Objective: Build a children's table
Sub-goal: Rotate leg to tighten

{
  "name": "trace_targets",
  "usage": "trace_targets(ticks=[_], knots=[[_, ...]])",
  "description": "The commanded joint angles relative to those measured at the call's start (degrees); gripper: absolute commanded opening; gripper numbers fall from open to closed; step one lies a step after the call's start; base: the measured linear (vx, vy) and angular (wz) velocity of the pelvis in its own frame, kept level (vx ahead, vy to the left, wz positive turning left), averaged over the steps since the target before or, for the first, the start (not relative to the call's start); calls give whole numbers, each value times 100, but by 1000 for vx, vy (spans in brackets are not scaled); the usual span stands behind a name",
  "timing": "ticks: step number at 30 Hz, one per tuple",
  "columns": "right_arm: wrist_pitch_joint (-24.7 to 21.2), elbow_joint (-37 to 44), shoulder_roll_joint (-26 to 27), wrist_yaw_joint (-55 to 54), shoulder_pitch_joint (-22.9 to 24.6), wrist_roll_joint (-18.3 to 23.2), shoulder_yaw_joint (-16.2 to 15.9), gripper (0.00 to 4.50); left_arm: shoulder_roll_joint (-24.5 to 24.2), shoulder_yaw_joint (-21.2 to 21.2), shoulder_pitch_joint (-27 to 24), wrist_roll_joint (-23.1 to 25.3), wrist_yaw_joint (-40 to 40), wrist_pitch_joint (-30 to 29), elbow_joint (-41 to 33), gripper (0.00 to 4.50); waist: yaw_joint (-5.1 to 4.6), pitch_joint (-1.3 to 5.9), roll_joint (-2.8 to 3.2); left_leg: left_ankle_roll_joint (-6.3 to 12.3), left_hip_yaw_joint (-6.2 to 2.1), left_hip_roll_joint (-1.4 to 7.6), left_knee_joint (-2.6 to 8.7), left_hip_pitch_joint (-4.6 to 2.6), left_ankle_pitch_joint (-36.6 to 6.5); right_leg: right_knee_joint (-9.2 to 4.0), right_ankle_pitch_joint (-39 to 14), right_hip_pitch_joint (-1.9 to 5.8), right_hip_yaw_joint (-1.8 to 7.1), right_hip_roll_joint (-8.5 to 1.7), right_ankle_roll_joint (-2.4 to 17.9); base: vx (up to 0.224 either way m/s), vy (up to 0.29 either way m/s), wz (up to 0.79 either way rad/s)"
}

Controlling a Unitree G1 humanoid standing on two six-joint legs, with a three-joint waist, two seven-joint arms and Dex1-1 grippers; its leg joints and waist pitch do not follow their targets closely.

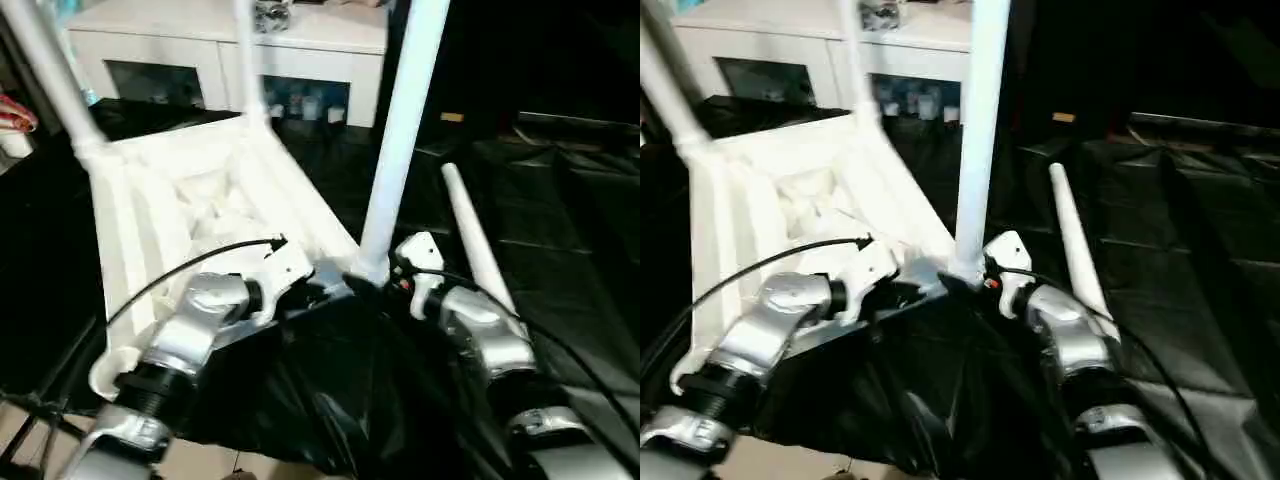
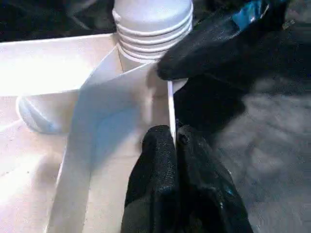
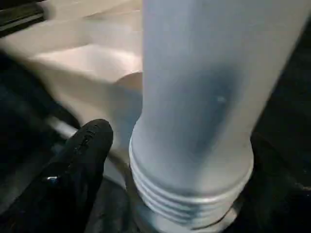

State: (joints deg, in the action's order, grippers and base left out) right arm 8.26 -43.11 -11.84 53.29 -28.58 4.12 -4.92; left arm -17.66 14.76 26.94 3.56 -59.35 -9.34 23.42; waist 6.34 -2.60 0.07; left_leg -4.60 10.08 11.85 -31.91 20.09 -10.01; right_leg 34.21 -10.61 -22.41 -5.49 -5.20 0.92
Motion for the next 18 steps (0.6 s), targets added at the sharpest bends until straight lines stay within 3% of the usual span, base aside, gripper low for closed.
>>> trace_targets(ticks=[1, 4, 6, 10, 15, 18], knots=[[32, 237, 66, 785, 96, -23, -533, 408, 32, 344, 35, -43, -374, 102, 35, 0, 30, 364, 6, 434, -16, 177, 294, 7, -886, -313, -541, 263, 294, -323, 1301, 0, 0, 0], [-6, 348, -136, 1264, 105, 32, -605, 408, -126, 366, 23, -158, -702, 111, 22, 0, 89, 378, 14, 534, -1, 185, 260, -2, -786, -244, -75, 265, 286, -313, 1505, 0, 0, 0], [-47, 362, -177, 1391, 95, 57, -616, 408, -158, 376, 29, -183, -781, 131, 41, 0, 107, 368, 10, 533, 5, 187, 262, -3, -858, -253, -157, 263, 288, -327, 1527, 0, 0, 0], [-92, 428, -296, 1754, 61, 77, -682, 383, -257, 404, 47, -209, -1016, 213, 86, 0, 165, 340, -17, 389, 3, 188, 293, -11, -1169, -323, -833, 272, 303, -362, 1357, 0, 0, 0], [-174, 479, -327, 1908, 47, 139, -694, 342, -306, 389, 78, -240, -1138, 250, 143, 0, 181, 330, -26, 283, -4, 188, 312, -16, -1265, -350, -1165, 259, 313, -368, 1225, 0, 0, 0], [-217, 504, -315, 1995, 65, 162, -699, 315, -350, 390, 73, -258, -1206, 236, 149, 0, 179, 336, -21, 272, -7, 190, 310, -11, -1230, -337, -1099, 257, 312, -362, 1230, 0, 0, 0]])
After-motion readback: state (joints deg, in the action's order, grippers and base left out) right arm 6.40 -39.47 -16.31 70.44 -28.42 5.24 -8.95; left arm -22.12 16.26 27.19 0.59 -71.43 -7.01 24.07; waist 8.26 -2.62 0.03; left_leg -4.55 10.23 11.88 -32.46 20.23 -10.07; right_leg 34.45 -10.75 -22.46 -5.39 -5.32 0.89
